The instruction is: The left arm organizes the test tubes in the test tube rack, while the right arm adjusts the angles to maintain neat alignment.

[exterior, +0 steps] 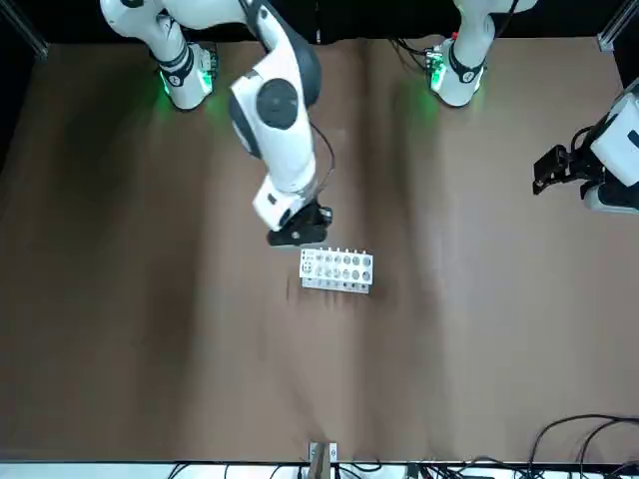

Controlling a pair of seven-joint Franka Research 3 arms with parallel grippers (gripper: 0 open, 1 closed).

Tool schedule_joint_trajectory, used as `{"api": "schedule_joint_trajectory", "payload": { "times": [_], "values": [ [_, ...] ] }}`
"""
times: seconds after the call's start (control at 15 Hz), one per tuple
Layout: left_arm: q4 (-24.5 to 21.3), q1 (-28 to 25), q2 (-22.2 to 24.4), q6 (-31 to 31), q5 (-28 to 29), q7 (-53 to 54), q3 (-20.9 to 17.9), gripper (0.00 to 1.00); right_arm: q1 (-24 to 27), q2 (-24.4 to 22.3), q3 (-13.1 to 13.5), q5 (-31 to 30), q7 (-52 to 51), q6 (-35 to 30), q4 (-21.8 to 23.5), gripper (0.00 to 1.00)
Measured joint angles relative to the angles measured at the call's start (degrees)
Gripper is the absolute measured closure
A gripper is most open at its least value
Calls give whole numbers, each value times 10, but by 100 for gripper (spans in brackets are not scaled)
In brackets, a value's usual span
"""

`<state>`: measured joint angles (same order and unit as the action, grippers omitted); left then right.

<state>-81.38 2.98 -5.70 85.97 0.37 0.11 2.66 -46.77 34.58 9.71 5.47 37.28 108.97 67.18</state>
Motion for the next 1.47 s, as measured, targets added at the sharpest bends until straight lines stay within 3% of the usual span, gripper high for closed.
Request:
{"api": "schedule_joint_trajectory", "payload": {
  "times": [0.4,0.73,0.8,0.87,1.07,1.47],
  "values": [
    [0,0,0,0,0,0,0,0,57,-65,2,-1,-88,-163,0,96],
    [0,0,0,0,0,0,0,0,146,-103,2,0,-232,-241,0,96],
    [0,0,0,0,0,0,0,0,184,-112,3,0,-296,-265,0,96],
    [0,0,0,0,0,0,0,0,184,-112,3,0,-296,-265,0,96],
    [0,0,0,0,0,0,0,0,256,-133,3,0,-370,-288,0,95],
    [0,0,0,0,0,0,0,0,311,-151,3,0,-406,-294,2,93]
  ]
}}
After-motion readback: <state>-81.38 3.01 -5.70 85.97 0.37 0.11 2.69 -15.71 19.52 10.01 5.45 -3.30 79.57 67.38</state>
